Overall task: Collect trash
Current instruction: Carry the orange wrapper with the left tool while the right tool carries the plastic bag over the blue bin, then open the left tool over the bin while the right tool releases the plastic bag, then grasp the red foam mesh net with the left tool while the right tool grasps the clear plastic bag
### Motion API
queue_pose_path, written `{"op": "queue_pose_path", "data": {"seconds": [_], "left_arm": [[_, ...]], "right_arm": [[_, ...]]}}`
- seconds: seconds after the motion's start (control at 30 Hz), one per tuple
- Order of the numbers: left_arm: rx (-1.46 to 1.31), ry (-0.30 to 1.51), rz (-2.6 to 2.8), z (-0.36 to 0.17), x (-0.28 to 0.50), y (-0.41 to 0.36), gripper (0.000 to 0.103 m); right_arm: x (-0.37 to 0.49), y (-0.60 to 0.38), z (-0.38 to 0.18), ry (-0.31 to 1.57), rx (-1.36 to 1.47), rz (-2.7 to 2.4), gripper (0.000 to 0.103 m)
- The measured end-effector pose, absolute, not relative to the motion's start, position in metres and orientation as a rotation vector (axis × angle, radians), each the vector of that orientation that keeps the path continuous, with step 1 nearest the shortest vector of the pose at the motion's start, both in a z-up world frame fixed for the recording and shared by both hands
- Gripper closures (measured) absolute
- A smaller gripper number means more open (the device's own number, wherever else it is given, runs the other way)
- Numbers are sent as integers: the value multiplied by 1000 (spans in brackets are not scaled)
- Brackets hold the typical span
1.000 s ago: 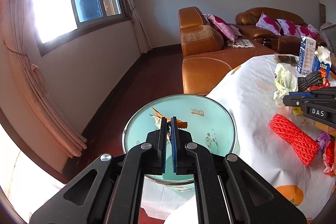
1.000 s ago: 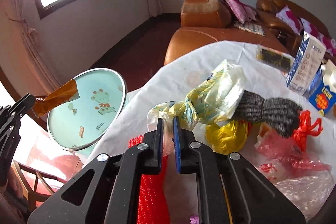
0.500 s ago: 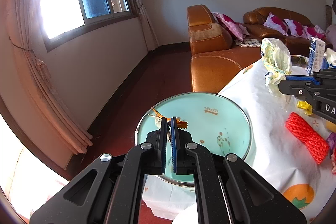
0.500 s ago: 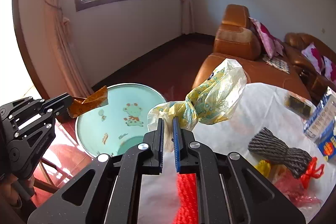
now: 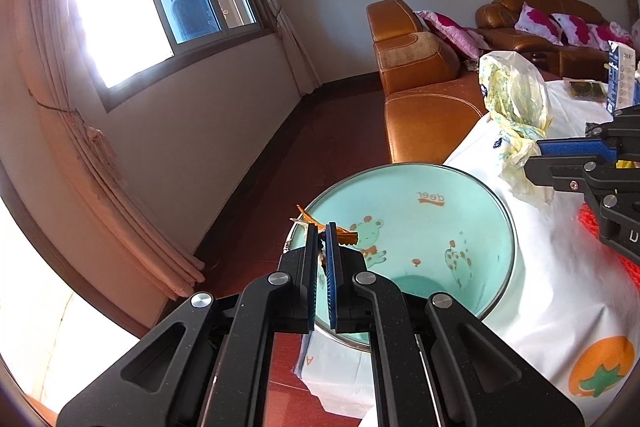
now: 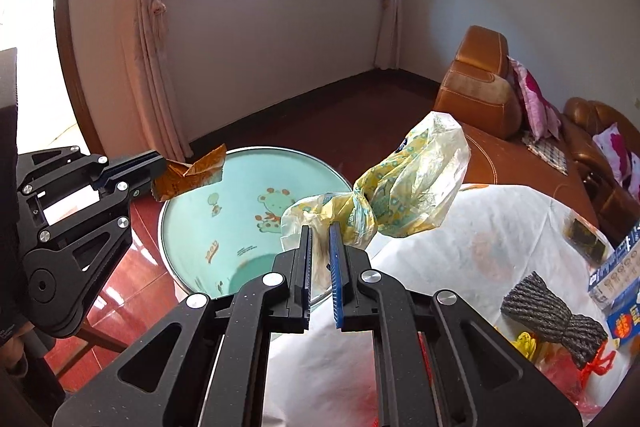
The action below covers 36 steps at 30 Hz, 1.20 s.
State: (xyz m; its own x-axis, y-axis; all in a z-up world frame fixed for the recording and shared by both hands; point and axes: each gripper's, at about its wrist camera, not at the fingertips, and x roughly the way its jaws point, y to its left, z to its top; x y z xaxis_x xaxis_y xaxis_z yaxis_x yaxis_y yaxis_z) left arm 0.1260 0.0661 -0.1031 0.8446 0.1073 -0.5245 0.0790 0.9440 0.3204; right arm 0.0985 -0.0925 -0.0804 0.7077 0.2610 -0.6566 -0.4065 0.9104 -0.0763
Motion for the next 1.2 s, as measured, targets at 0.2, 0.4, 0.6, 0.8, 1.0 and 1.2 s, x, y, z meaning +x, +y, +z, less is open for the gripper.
{"op": "queue_pose_path", "data": {"seconds": [0.2, 0.4, 0.6, 0.8, 1.0, 1.2], "left_arm": [[350, 569, 28, -105, 127, 66, 99], [337, 572, 22, -105, 128, 66, 100], [325, 566, 12, -104, 126, 65, 95], [312, 535, 29, -99, 123, 67, 58], [294, 538, 33, -94, 118, 62, 41], [280, 540, -76, -91, 96, 25, 27]], "right_arm": [[98, -86, -85, 703, -244, 390, 94], [98, -83, -84, 705, -254, 407, 94], [96, -74, -87, 708, -285, 442, 77], [98, -87, -83, 708, -243, 414, 56], [72, -135, -63, 695, -176, 325, 52], [18, -221, -50, 653, -86, 152, 41]]}}
